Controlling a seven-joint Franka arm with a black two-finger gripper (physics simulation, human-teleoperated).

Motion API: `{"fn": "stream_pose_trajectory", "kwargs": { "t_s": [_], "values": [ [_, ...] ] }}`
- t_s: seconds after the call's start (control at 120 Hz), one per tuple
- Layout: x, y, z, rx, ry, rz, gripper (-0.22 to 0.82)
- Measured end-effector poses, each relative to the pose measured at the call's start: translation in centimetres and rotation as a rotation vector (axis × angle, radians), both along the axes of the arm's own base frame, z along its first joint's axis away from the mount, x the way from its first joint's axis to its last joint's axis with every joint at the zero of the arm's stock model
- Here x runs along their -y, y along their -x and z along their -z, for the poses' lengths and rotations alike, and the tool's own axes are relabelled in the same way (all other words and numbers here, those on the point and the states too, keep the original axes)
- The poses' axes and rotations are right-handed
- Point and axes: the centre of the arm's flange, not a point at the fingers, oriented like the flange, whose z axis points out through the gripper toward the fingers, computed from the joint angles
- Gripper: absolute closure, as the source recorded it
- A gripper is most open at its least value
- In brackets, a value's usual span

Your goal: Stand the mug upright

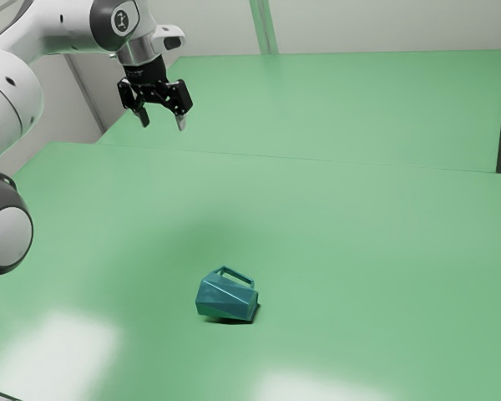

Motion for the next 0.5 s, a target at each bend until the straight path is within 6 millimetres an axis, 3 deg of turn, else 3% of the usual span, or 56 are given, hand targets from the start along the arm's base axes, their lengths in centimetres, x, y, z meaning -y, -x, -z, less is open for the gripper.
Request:
{"fn": "stream_pose_trajectory", "kwargs": {
  "t_s": [0.333,0.5],
  "values": [
    [-0.3,1.2,-0.1,-0.017,0.004,-0.009,0.0],
    [-1.4,7.3,2.8,-0.107,0.094,-0.027,0.0]
  ]
}}
